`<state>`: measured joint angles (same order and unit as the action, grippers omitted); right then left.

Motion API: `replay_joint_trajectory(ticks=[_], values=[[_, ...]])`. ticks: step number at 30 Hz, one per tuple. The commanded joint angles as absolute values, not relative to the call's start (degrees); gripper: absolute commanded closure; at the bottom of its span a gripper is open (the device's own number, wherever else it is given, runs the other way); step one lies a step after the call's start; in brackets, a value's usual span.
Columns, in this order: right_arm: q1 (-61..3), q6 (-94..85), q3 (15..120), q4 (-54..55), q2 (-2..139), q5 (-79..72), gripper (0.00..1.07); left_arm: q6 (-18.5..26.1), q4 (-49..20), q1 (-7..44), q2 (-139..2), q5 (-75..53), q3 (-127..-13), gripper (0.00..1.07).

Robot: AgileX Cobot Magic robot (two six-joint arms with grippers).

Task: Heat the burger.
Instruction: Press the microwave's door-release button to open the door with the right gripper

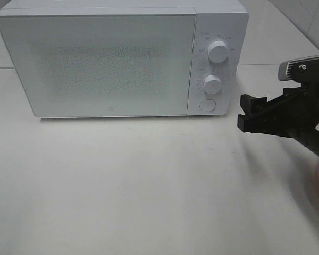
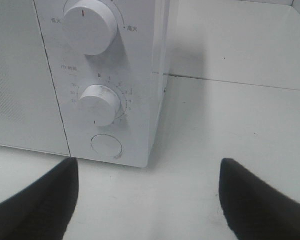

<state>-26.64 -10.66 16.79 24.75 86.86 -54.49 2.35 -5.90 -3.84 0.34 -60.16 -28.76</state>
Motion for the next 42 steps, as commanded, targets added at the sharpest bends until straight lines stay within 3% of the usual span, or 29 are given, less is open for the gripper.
replay_joint_trajectory(ticks=[1,15,42], values=[[-30.4,-12.0,16.8,30.3,89.3,-59.8,0.32,2.3,-6.1,-3.9,1.7,-59.4,-28.6,0.07],[-42.3,-12.3,18.7,45.9,97.9,-68.4,0.32,2.3,-6.1,-3.9,1.7,-59.4,-28.6,0.07],[-42.3,-9.1,25.6,45.5,105.0,-66.7,0.32,2.3,-6.1,-3.9,1.7,-59.4,-28.6,0.07]])
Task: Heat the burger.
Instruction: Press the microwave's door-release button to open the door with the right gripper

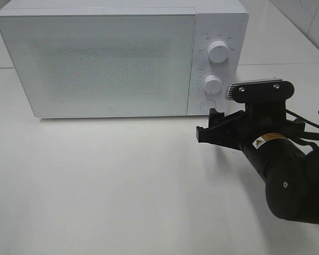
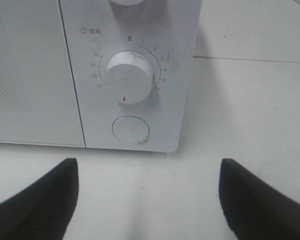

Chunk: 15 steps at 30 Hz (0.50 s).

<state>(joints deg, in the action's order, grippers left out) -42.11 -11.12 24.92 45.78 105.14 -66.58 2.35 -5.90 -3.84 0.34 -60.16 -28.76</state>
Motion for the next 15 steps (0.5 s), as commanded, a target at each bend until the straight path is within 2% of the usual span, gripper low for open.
replay_joint_trajectory(ticks=[1,15], values=[[-42.3,-9.1,25.6,45.5,105.0,-66.7,0.32,2.3,-6.1,-3.9,1.7,-59.4,-28.6,0.07],[-42.3,22.5,25.5,45.5,105.0,-66.6,0.35,2.3,-6.1,-3.9,1.7,-59.4,-28.6,0.07]])
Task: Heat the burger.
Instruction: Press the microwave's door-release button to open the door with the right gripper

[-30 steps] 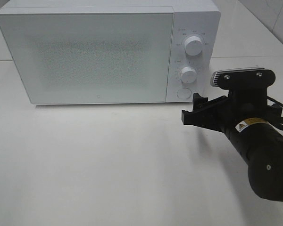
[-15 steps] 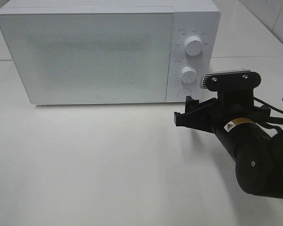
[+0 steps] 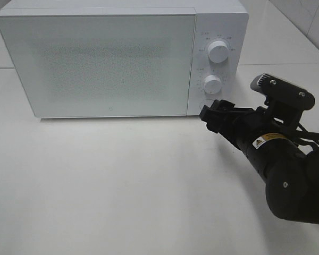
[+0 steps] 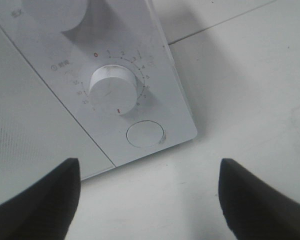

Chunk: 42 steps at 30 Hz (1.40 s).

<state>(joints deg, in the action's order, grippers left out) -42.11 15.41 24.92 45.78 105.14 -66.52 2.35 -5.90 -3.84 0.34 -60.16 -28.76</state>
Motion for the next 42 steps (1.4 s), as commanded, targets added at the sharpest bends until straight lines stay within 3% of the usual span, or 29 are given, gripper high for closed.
replay_joint_trajectory(ticks=[1,11,26,42], values=[[-42.3,28.8,25.5,45.5,105.0,-66.6,0.38,2.3,-6.1,-3.9,1.7,-59.4,-28.6,0.07],[-42.3,55.3,25.5,45.5,105.0,-66.6,0.58,2.3,-6.1,-3.9,1.7,-59.4,-28.6,0.07],[-42.3,73.9,25.6,45.5,105.0,-61.2,1.07,2.3,-6.1,-3.9,1.7,-59.4,-28.6,0.07],[-41.3,76.4,30.7,44.7,111.9,-59.8,1.07,2.3,-6.1,-3.9,1.7,-59.4,-28.6,0.07]])
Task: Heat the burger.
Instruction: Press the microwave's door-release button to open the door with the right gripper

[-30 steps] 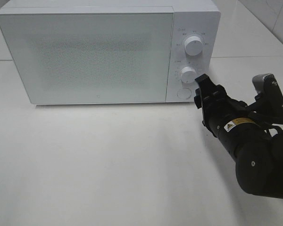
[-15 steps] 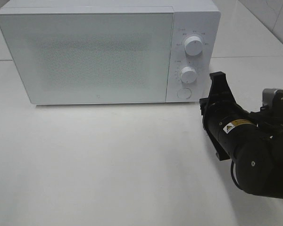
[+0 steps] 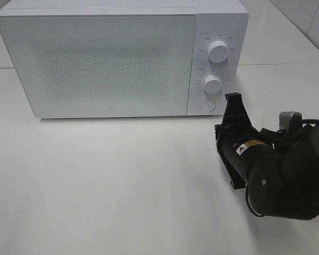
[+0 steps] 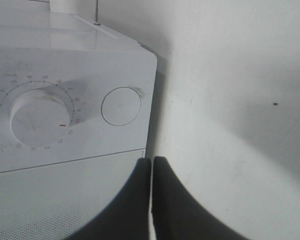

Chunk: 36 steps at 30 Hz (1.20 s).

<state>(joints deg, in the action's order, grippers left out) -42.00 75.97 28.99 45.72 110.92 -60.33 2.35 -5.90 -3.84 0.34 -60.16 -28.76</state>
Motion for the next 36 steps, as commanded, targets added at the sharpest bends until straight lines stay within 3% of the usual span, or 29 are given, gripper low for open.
replay_joint_trajectory(ticks=[1,18,36], values=[[-40.5,76.6,31.9,43.8,113.0,-59.8,1.07,2.3,-6.1,-3.9,1.7,-59.4,-28.6,0.07],[-32.7,78.8,40.6,37.6,119.5,-59.1,1.07,2.3,-6.1,-3.9,1.7,-59.4,-28.6,0.07],[-30.9,78.3,46.2,37.5,123.6,-59.2,1.07,2.3,-6.1,-3.9,1.7,-59.4,-28.6,0.07]])
